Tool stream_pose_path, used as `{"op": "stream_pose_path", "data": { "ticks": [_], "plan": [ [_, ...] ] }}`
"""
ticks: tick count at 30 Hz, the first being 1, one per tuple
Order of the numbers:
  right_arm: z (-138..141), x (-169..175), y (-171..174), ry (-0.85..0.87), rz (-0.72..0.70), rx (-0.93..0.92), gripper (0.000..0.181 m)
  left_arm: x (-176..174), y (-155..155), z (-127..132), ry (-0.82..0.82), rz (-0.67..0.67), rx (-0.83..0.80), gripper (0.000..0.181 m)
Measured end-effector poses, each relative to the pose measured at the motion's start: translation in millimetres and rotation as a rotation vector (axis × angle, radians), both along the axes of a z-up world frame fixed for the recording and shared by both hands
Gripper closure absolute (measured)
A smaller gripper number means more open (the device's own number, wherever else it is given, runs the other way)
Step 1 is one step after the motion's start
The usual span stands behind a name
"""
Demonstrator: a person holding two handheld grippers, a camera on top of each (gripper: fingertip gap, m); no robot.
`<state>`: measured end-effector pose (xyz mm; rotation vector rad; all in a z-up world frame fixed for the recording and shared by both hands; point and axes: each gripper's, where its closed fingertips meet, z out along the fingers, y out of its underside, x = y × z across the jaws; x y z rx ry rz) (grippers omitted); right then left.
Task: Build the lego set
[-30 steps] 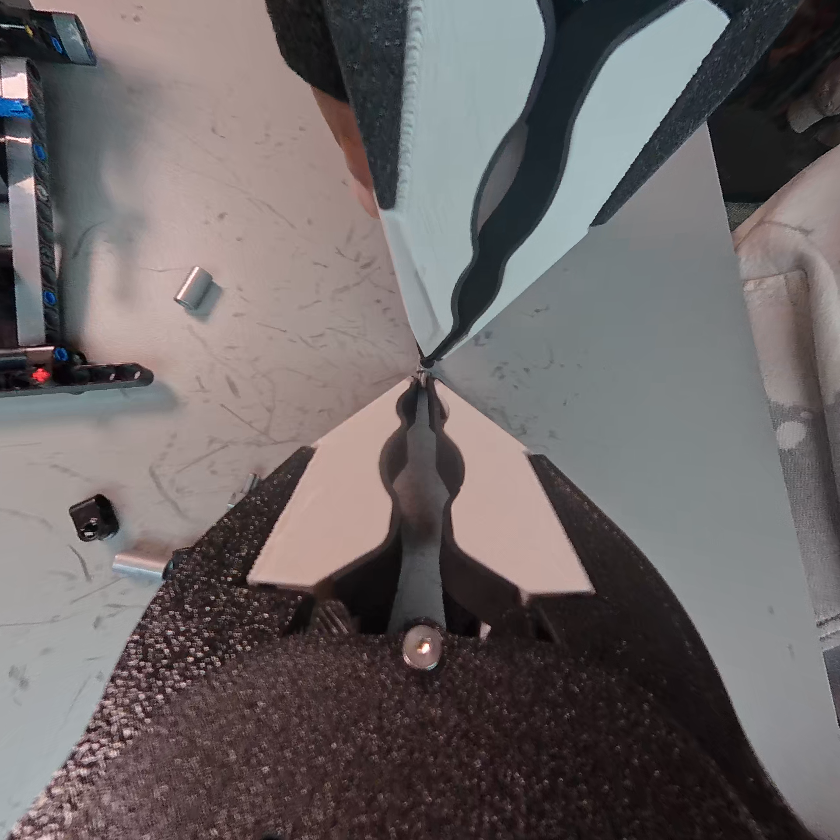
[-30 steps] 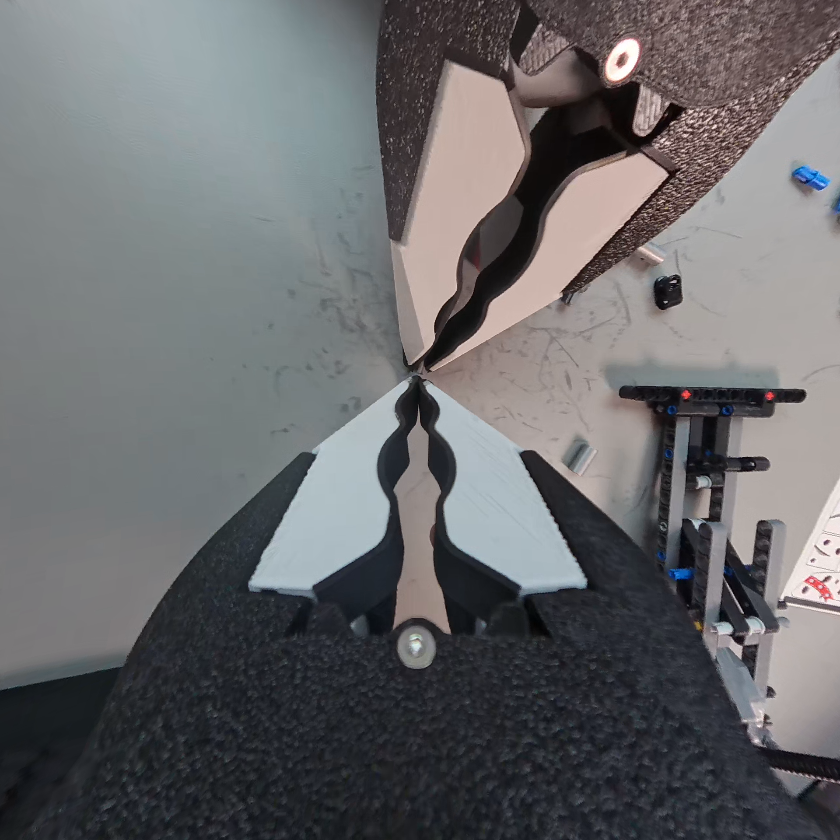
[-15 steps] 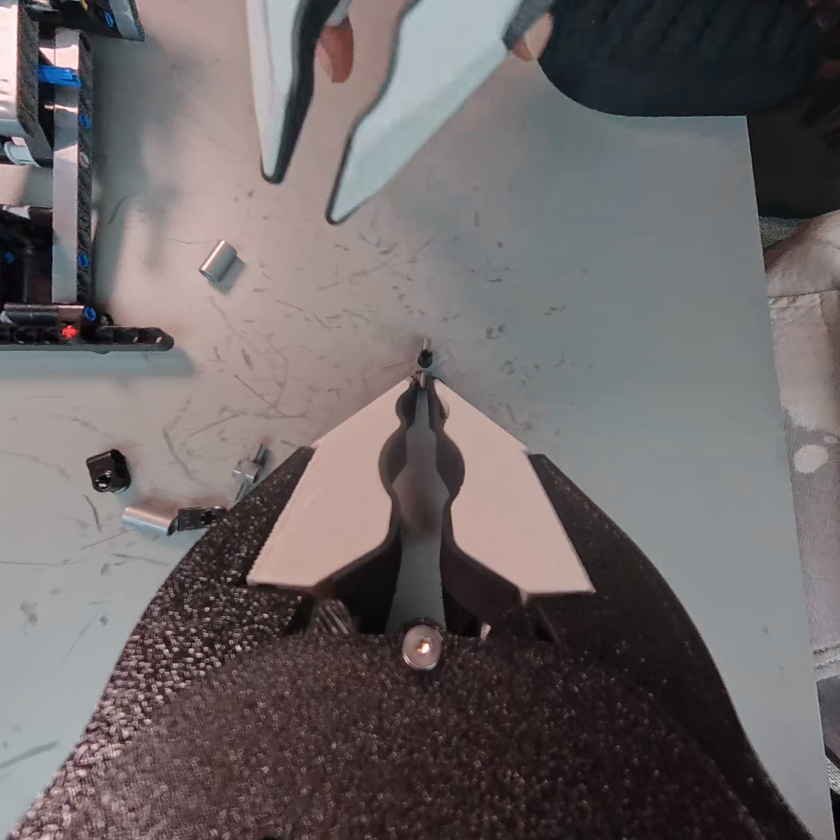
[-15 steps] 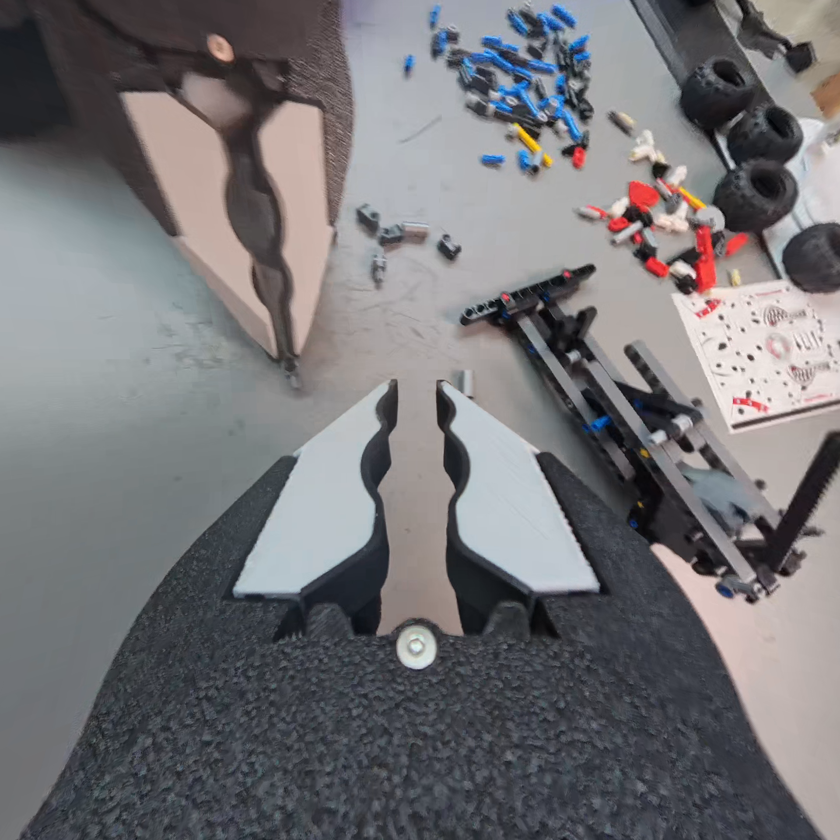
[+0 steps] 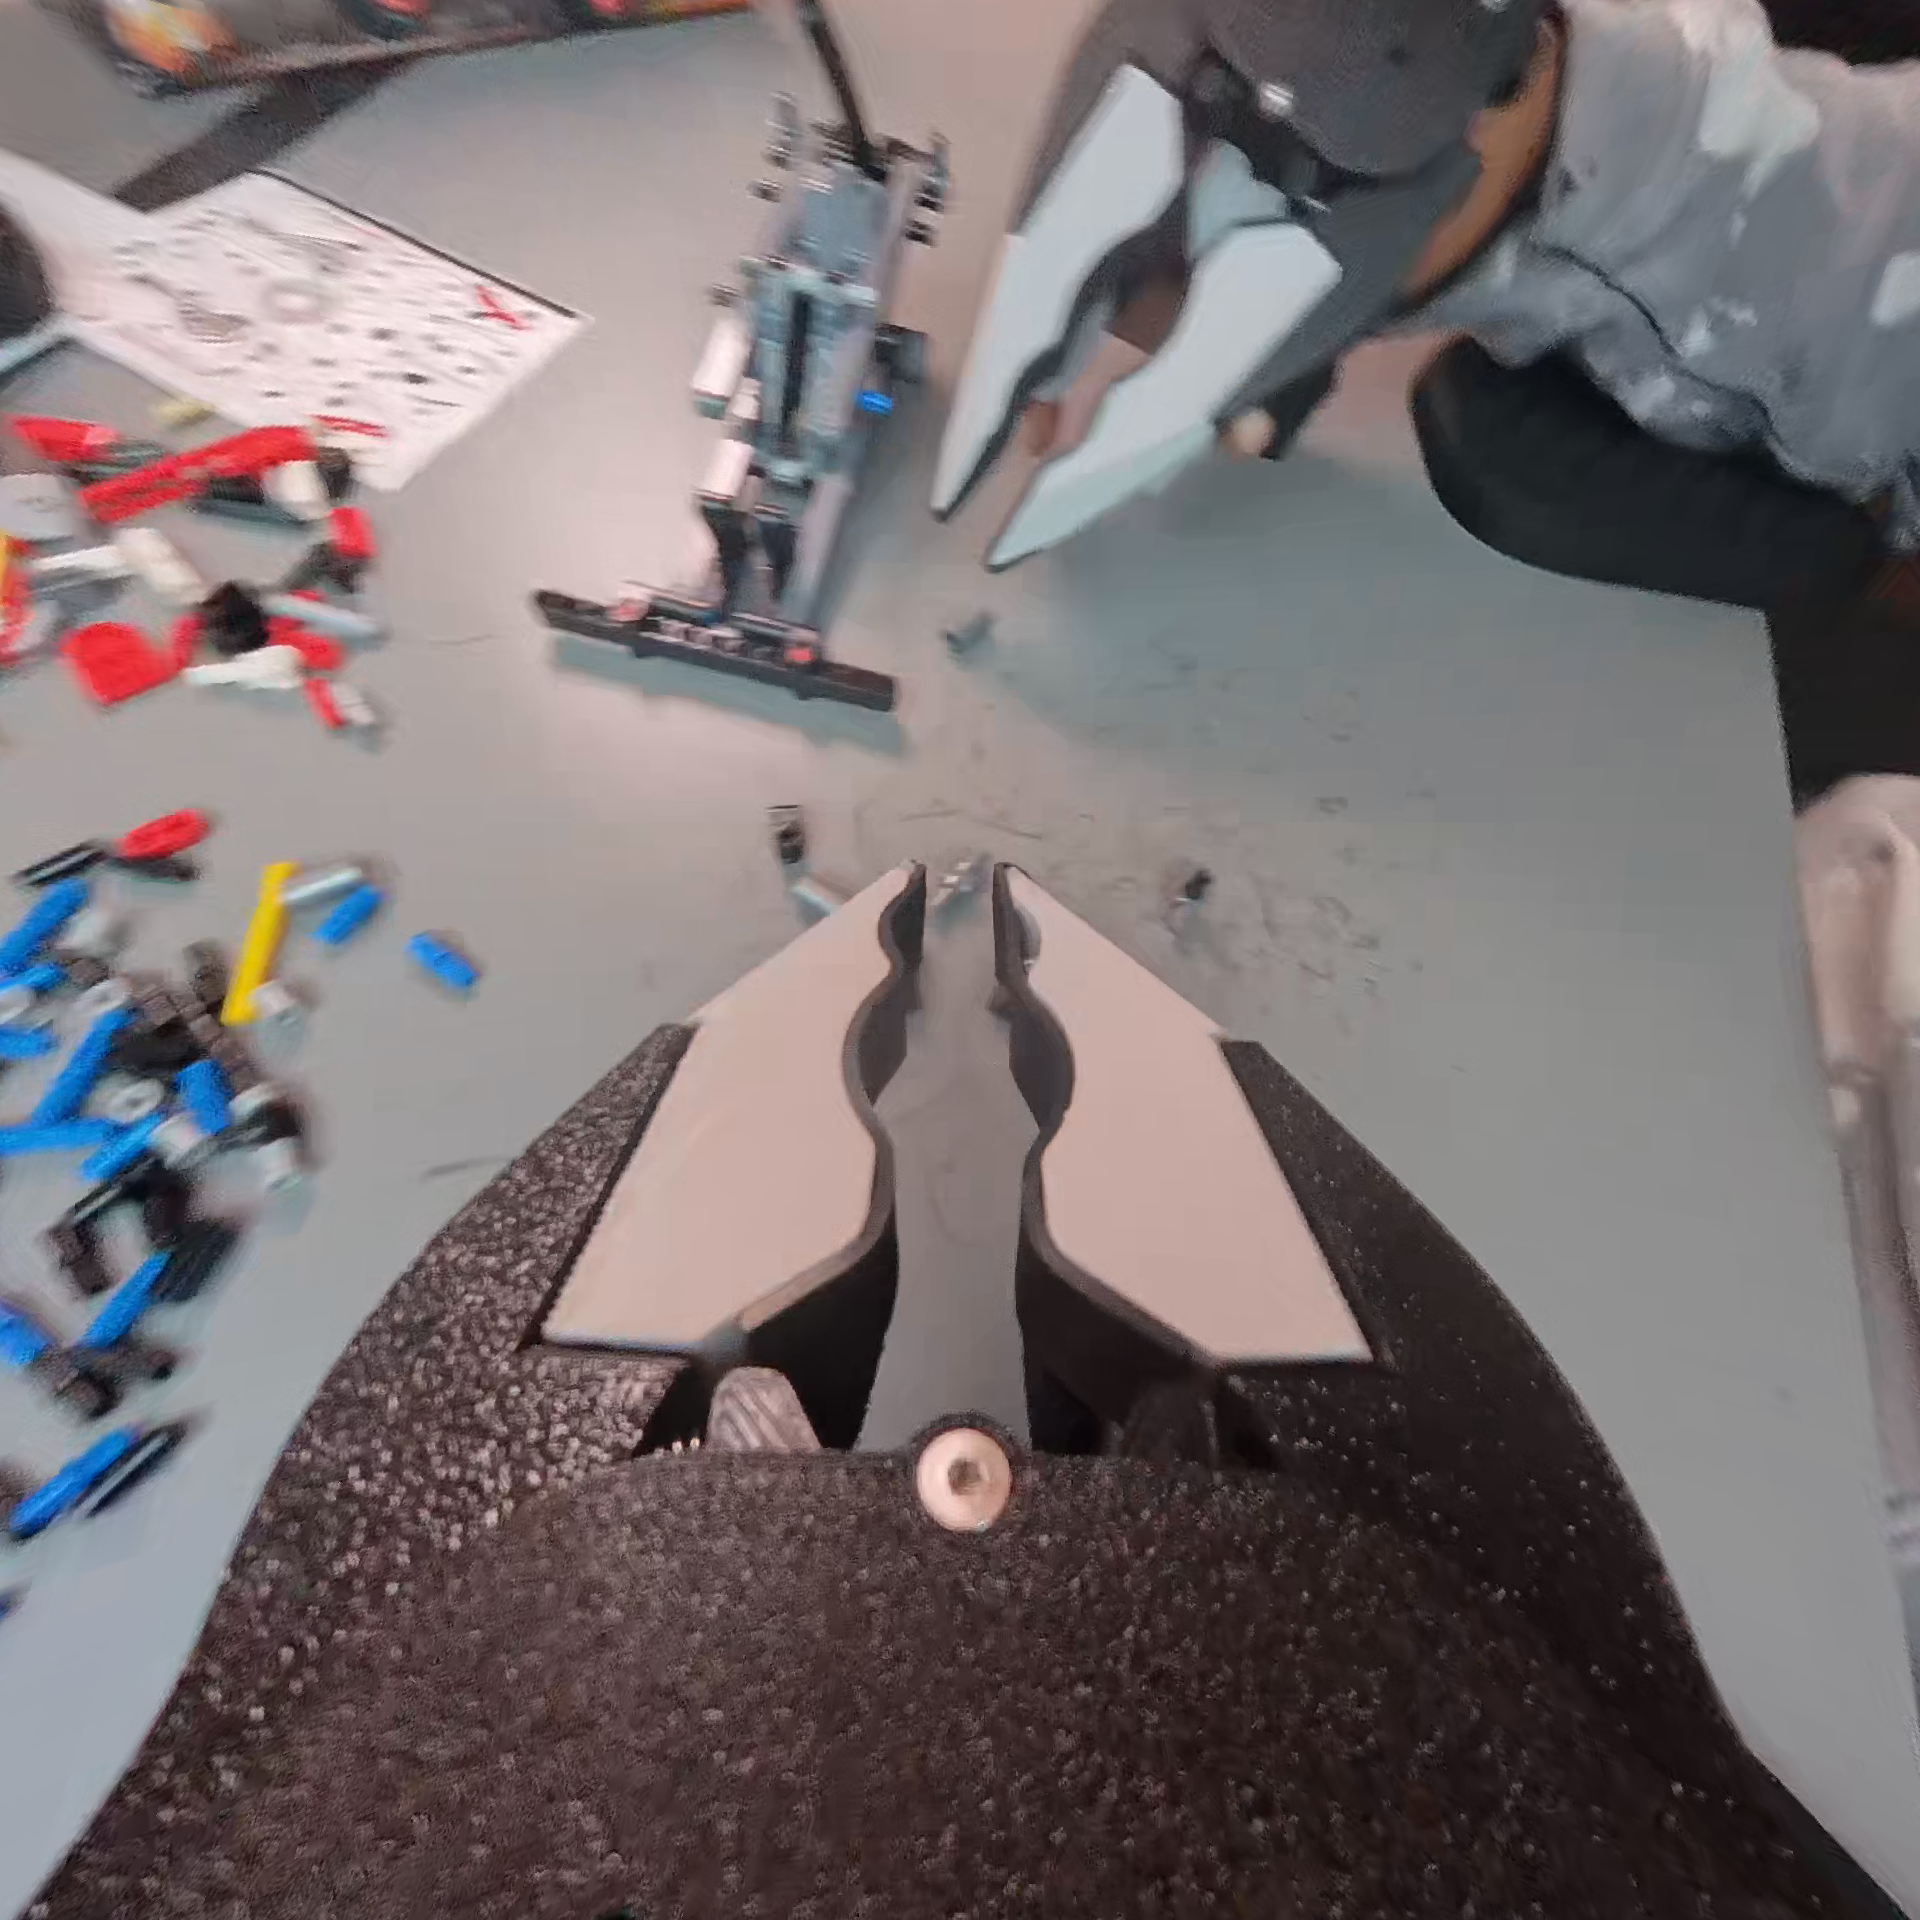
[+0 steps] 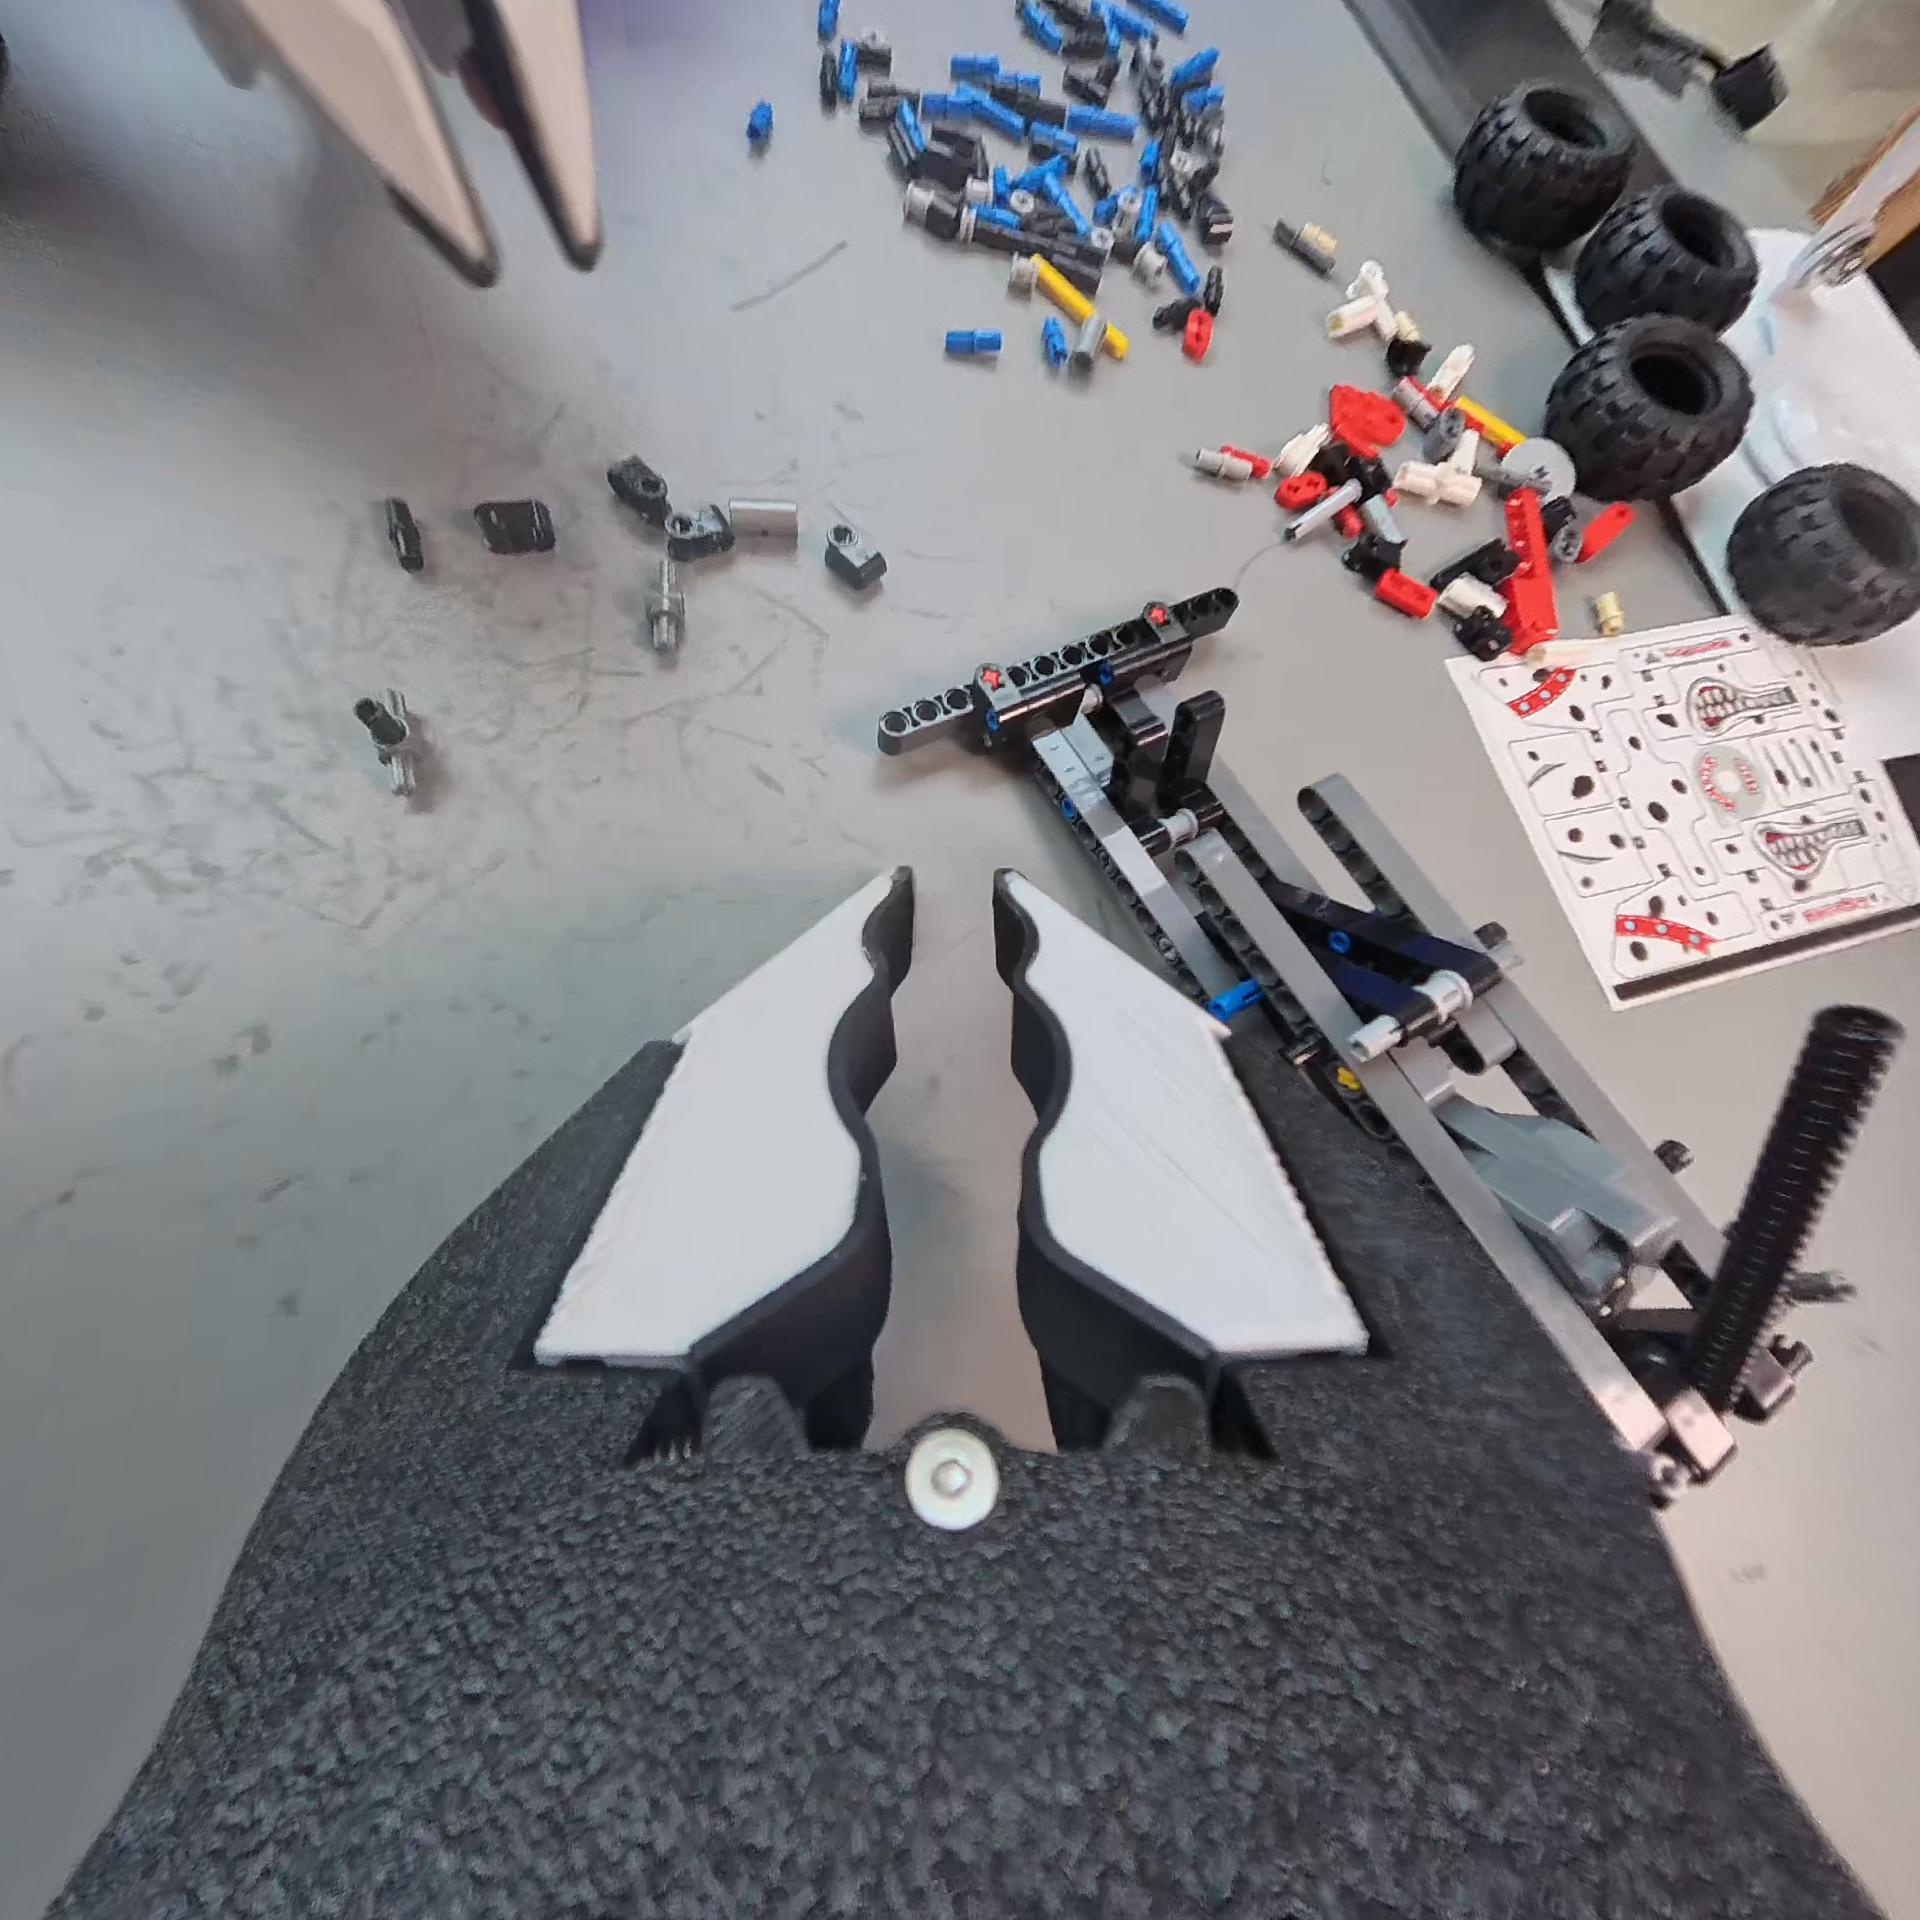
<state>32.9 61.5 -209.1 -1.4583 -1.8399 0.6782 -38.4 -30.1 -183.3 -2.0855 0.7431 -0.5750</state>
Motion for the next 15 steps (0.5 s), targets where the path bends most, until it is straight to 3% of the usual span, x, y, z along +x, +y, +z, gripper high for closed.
{"op": "stream_pose_path", "data": {
  "ticks": [3, 5, 9, 12, 15],
  "plan": [
    [18.3, 0.0, 0.6, 0.139, 0.0, -0.004, 0.166, -49.2, 13.3, -0.5, 0.008, 0.194, 0.017, 0.167],
    [33.1, 2.3, 1.2, 0.224, 0.005, -0.019, 0.166, -61.4, 13.3, -6.9, 0.017, 0.23, 0.003, 0.165],
    [51.7, 7.9, -0.5, 0.306, 0.021, -0.071, 0.166, -34.4, 10.3, -13.8, 0.051, 0.121, 0.028, 0.166],
    [49.7, 9.7, -1.7, 0.299, 0.035, -0.057, 0.168, 0.1, 9.7, -20.5, 0.101, 0.001, 0.059, 0.163],
    [45.6, 9.4, -7.9, 0.286, 0.062, -0.06, 0.169, 13.0, 16.3, -30.3, 0.173, -0.042, 0.048, 0.161]
  ]
}}
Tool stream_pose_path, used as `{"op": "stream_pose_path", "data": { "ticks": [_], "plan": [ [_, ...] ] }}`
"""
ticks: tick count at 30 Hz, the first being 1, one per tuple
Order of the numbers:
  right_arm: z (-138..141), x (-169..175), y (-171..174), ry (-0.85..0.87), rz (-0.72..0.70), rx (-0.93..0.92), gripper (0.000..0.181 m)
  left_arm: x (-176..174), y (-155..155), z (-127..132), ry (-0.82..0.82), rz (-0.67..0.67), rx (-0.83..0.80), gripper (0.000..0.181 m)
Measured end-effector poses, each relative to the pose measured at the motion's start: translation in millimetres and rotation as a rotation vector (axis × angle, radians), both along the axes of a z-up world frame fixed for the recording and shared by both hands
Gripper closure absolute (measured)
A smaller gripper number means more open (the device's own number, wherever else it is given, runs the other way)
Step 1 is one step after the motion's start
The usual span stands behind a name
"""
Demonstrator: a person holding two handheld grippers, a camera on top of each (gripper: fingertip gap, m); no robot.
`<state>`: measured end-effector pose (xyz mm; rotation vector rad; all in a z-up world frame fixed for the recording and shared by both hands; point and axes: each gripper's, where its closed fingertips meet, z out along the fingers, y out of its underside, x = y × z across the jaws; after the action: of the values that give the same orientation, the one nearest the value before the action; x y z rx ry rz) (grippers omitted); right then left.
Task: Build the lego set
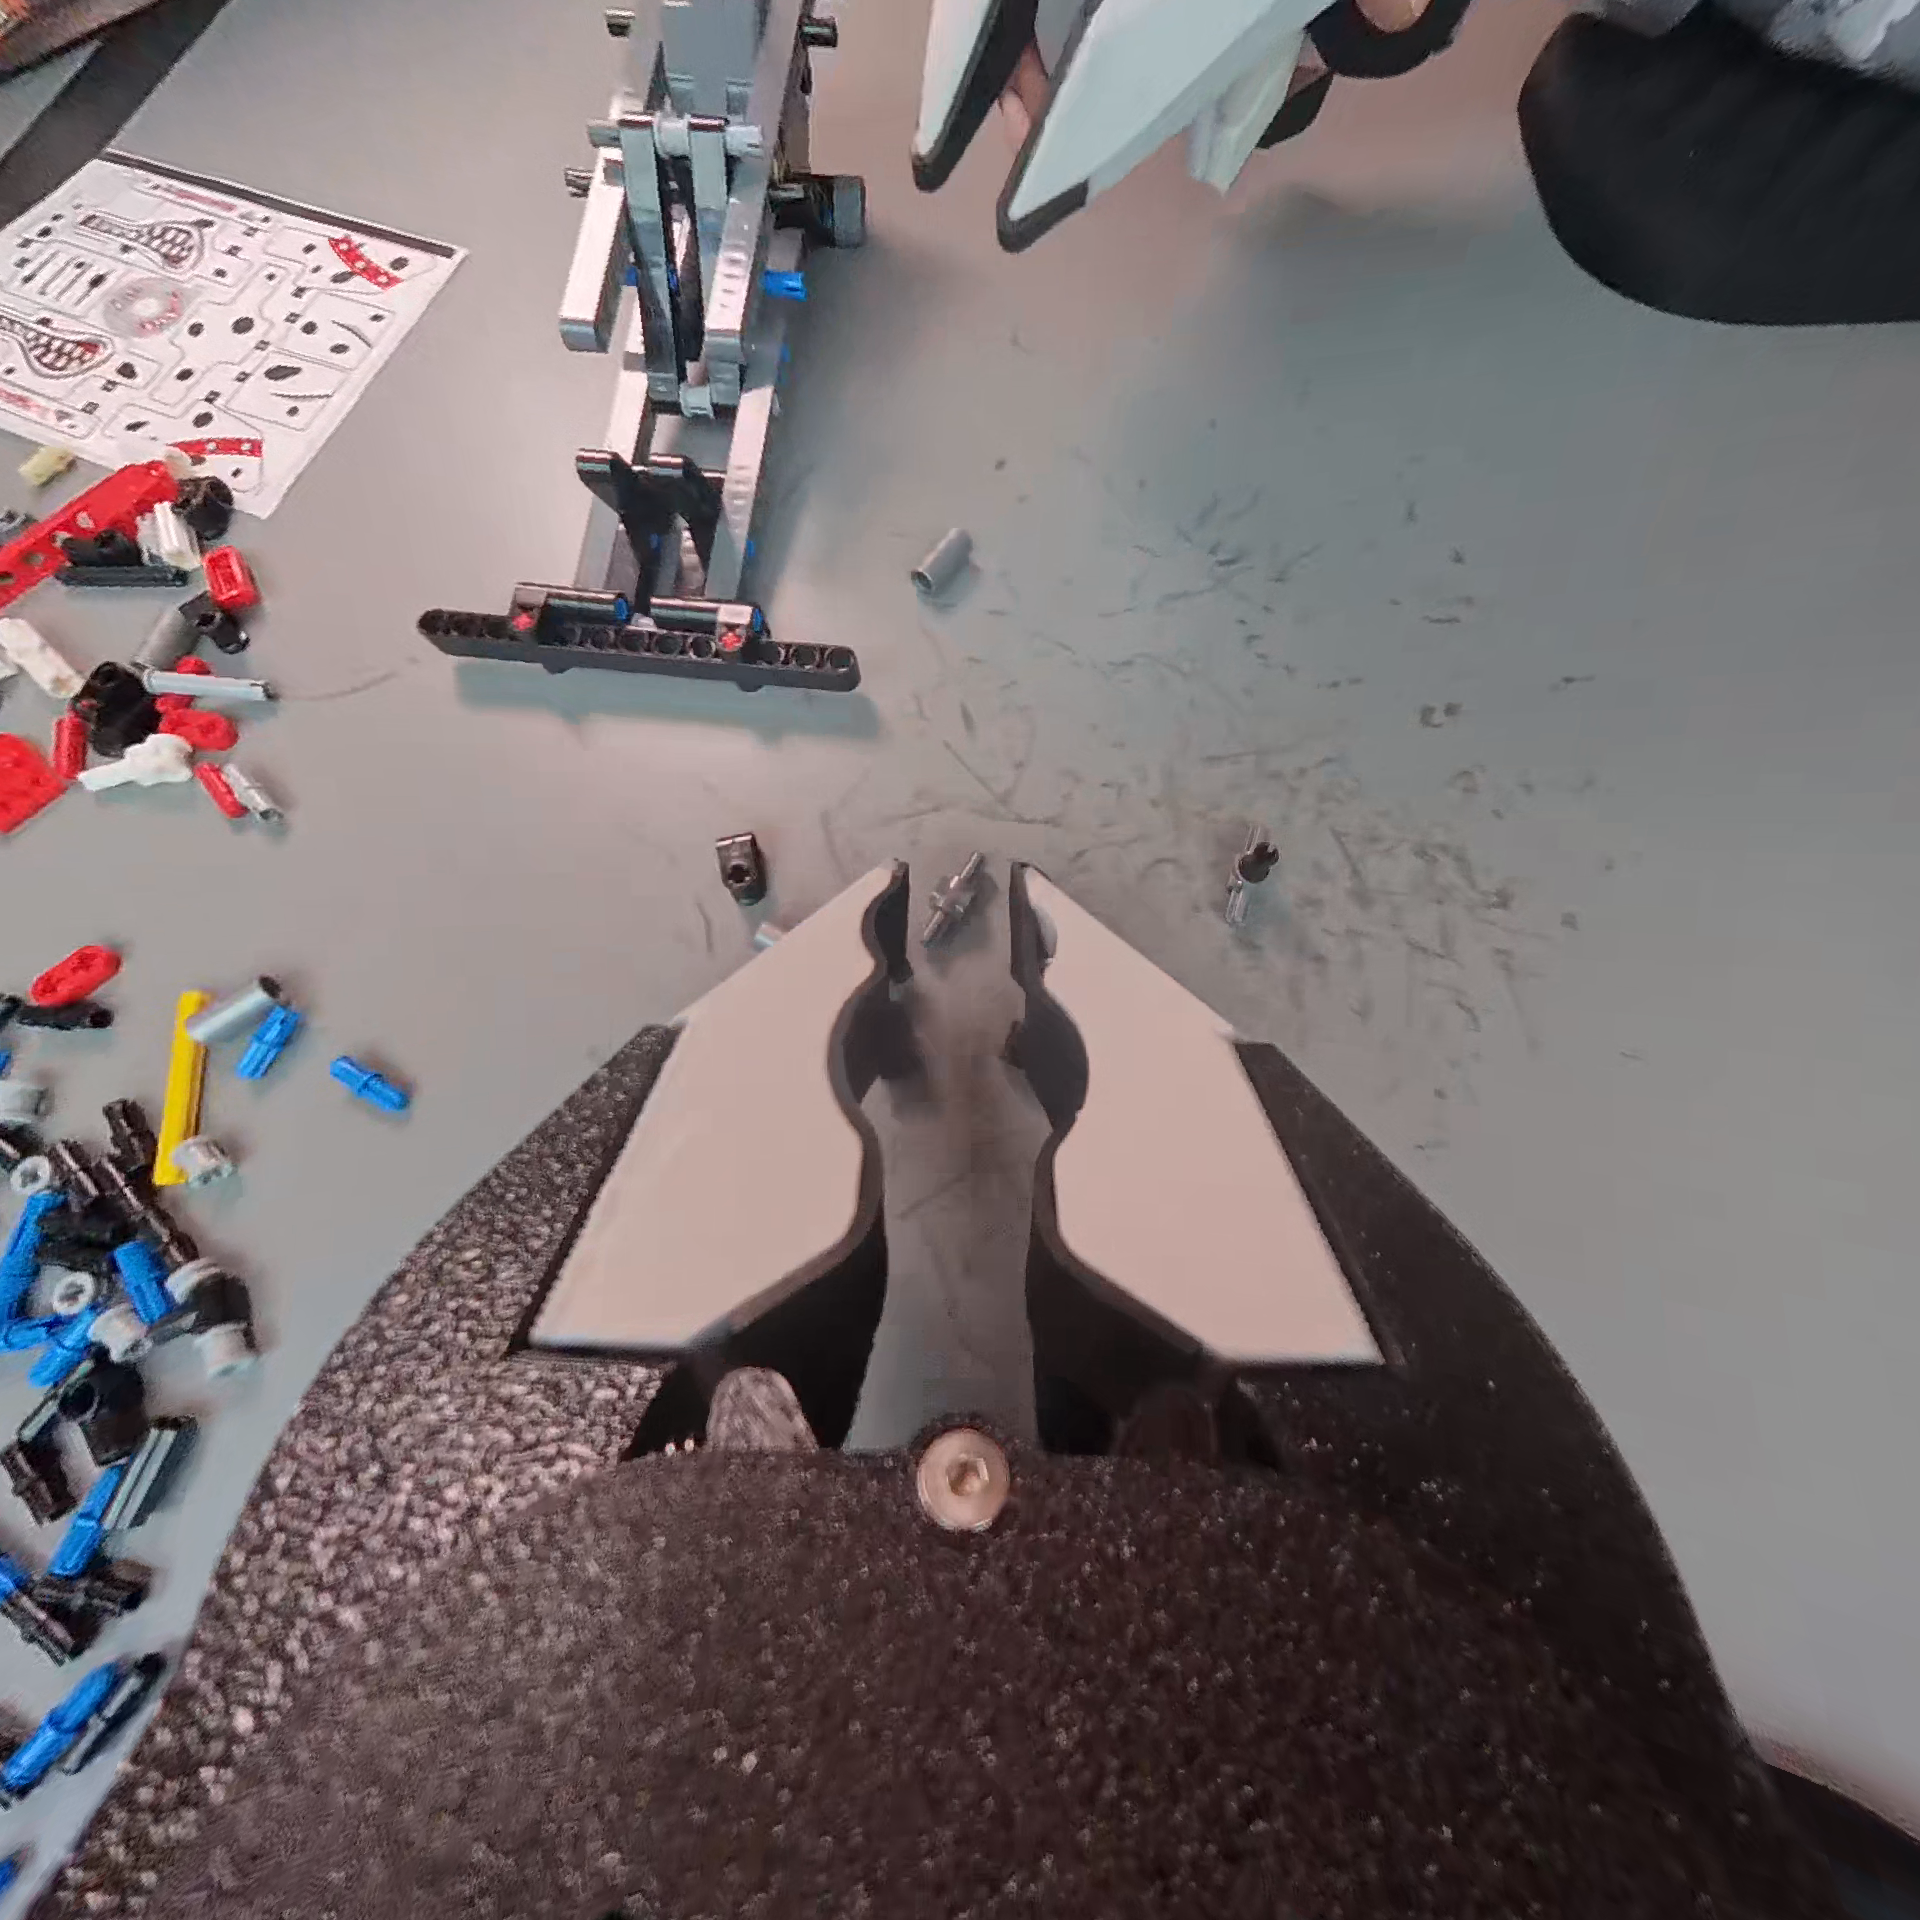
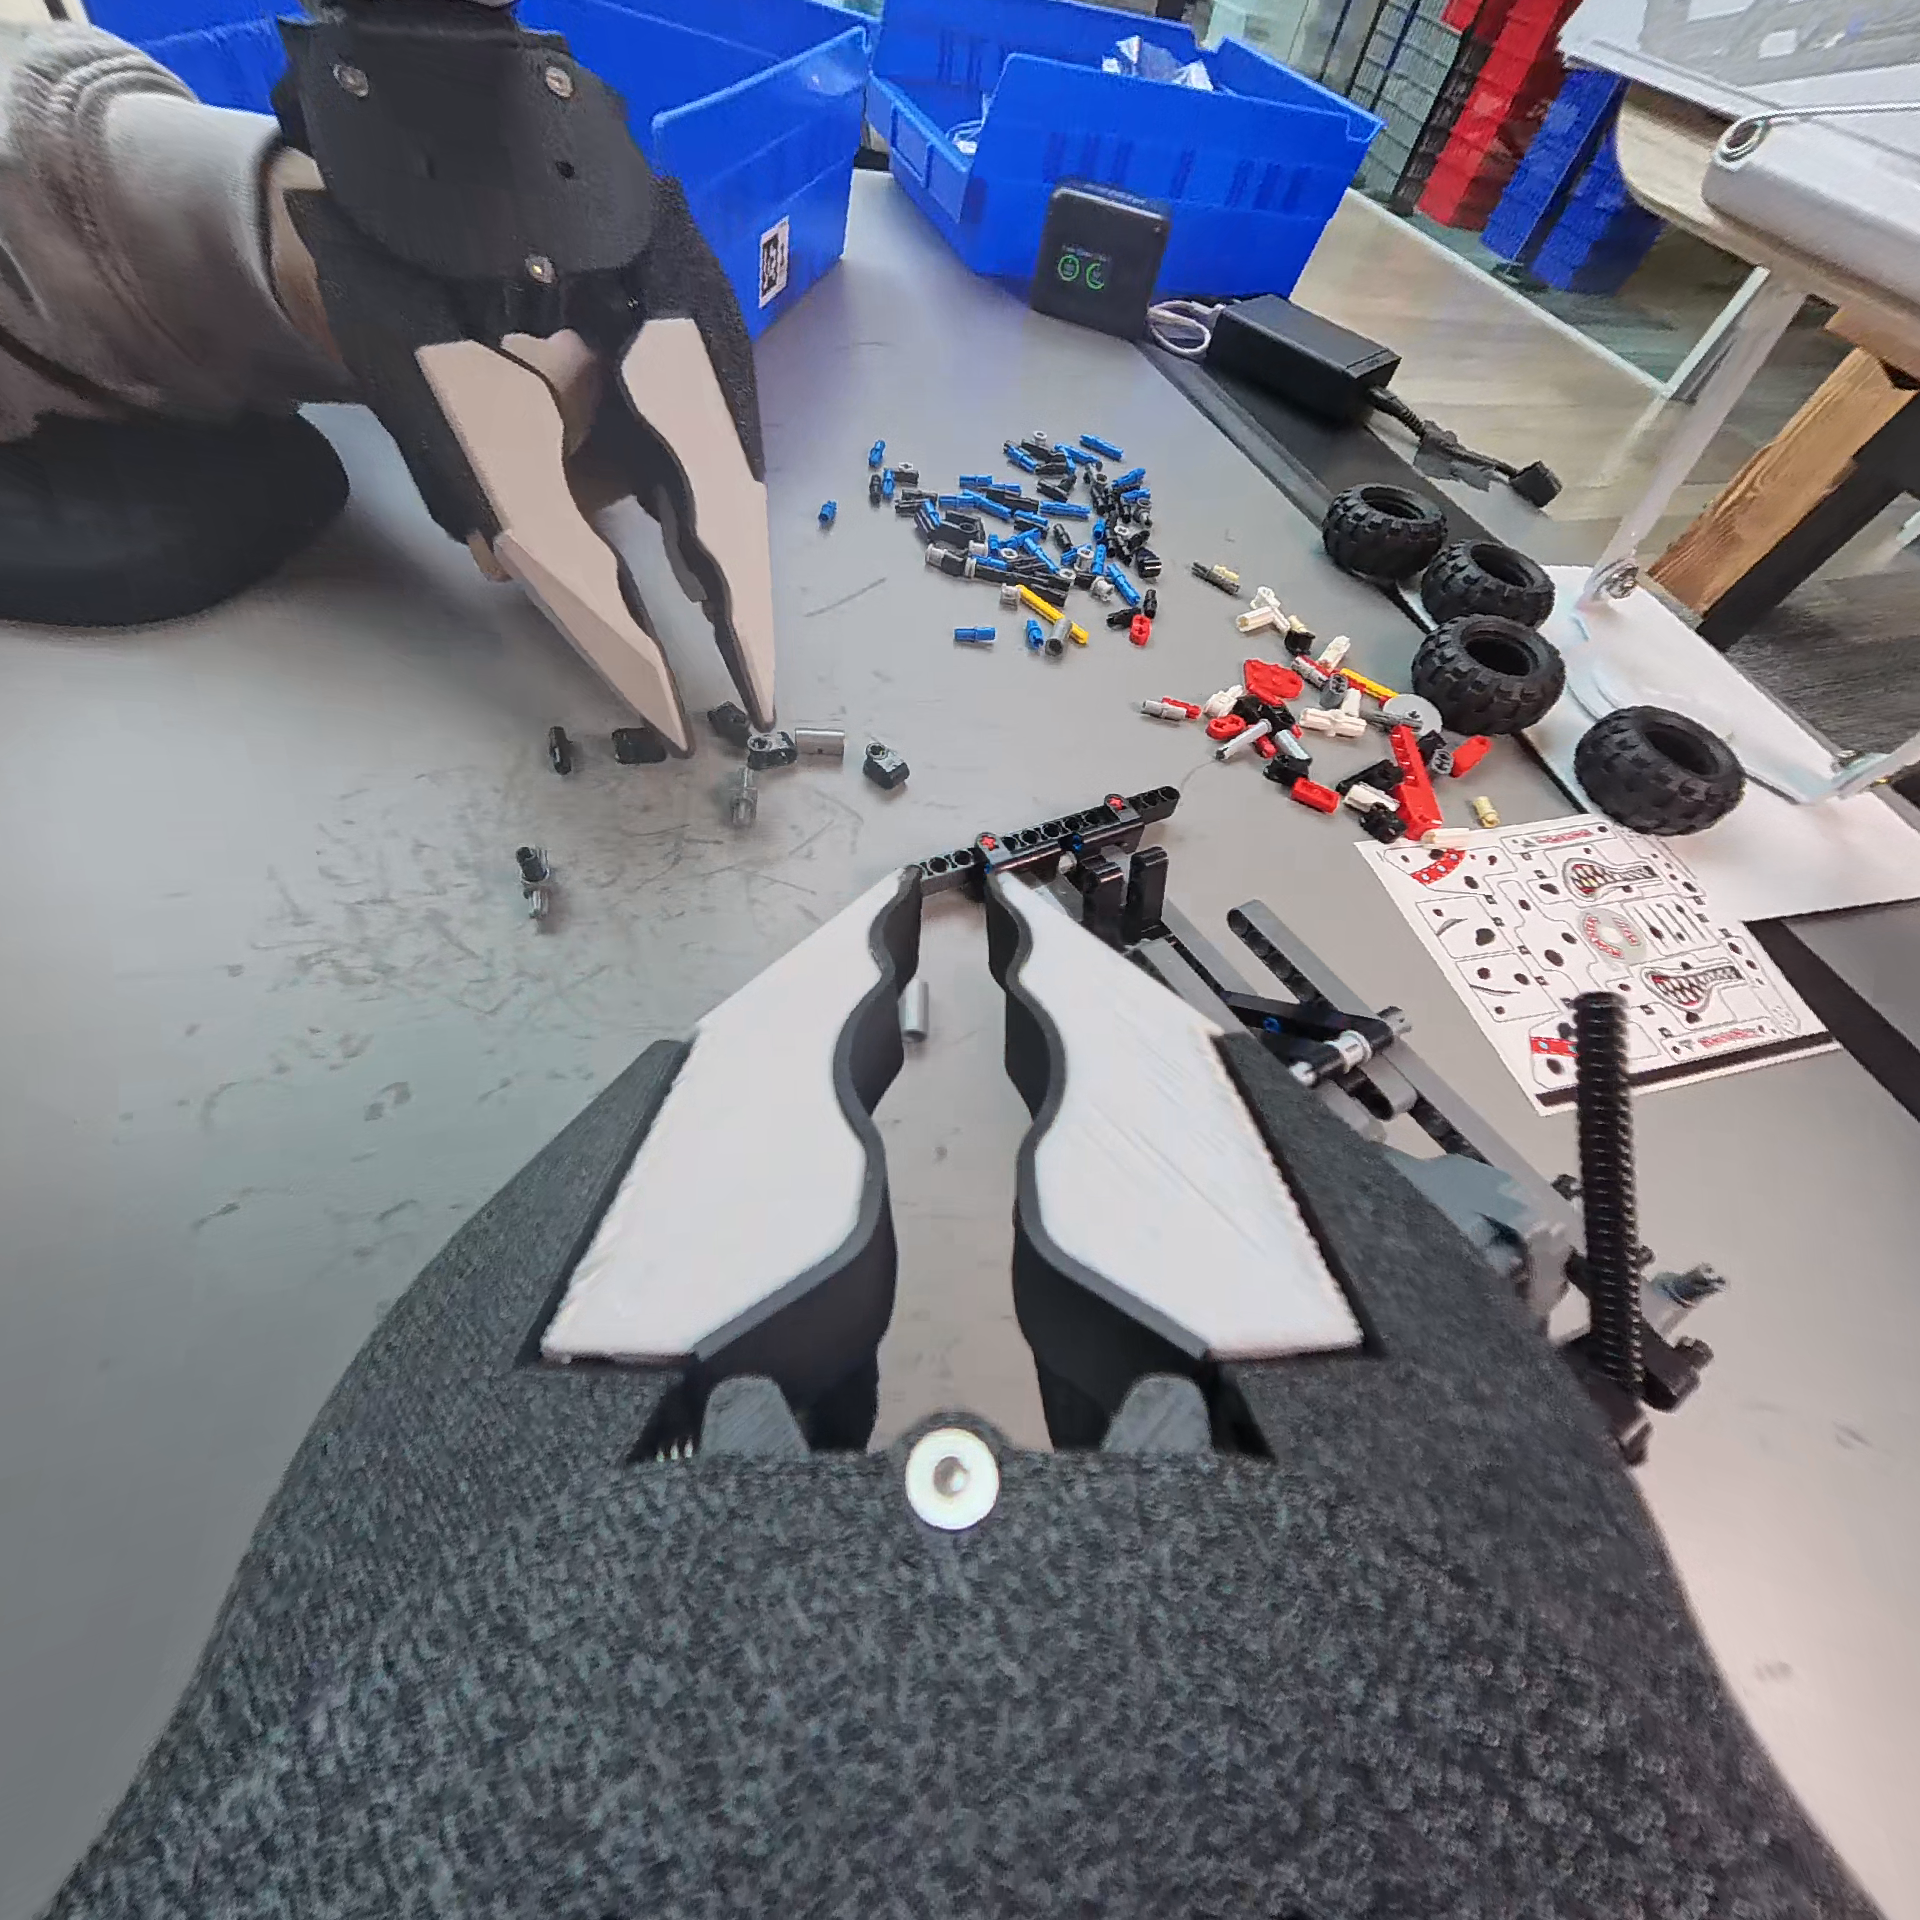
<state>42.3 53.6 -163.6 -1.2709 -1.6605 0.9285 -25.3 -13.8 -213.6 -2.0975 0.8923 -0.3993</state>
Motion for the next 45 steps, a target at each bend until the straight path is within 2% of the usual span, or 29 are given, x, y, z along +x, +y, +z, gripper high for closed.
{"op": "stream_pose_path", "data": {
  "ticks": [6, 10, 12, 17, 19, 21, 27, 31, 34, 38, 41, 45],
  "plan": [
    [-9.2, -0.4, -19.1, -0.035, 0.081, 0.02, 0.17, 0.6, 3.2, -22.4, 0.135, -0.056, -0.071, 0.171],
    [-15.5, -3.0, -35.6, -0.048, 0.143, 0.06, 0.169, 1.8, 5.3, -22.5, 0.148, -0.052, -0.086, 0.173],
    [-17.2, -5.1, -46.6, -0.032, 0.187, 0.142, 0.169, 11.8, 4.9, -12.3, 0.039, -0.057, -0.098, 0.173],
    [-3.1, -10.1, -77.2, 0.092, 0.285, 0.437, 0.164, 50.5, -15.1, 32.9, -0.363, -0.159, -0.222, 0.172],
    [-0.9, -9.1, -87.9, 0.11, 0.323, 0.475, 0.168, 57.1, -20.1, 43.7, -0.458, -0.183, -0.251, 0.173],
    [2.9, -8.7, -90.8, 0.131, 0.323, 0.484, 0.176, 60.5, -24.5, 46.4, -0.485, -0.204, -0.264, 0.172],
    [3.9, -3.7, -98.2, 0.12, 0.368, 0.382, 0.177, 66.4, -32.4, 49.3, -0.541, -0.238, -0.299, 0.173],
    [7.1, -0.4, -99.9, 0.091, 0.382, 0.116, 0.178, 68.8, -35.1, 52.2, -0.58, -0.244, -0.298, 0.172],
    [-1.1, 5.6, -97.4, -0.003, 0.398, -0.081, 0.178, 66.9, -35.7, 44.1, -0.47, -0.219, -0.237, 0.164],
    [-29.0, 10.4, -89.9, -0.187, 0.357, -0.222, 0.178, 67.0, -39.5, 27.3, -0.269, -0.166, -0.126, 0.161],
    [-28.3, 7.2, -94.7, -0.196, 0.354, -0.319, 0.178, 69.0, -40.3, 16.1, -0.135, -0.126, -0.065, 0.161],
    [-23.6, 4.6, -96.5, -0.179, 0.349, -0.377, 0.178, 71.3, -38.0, 17.6, -0.085, -0.107, -0.004, 0.17]
  ]
}}
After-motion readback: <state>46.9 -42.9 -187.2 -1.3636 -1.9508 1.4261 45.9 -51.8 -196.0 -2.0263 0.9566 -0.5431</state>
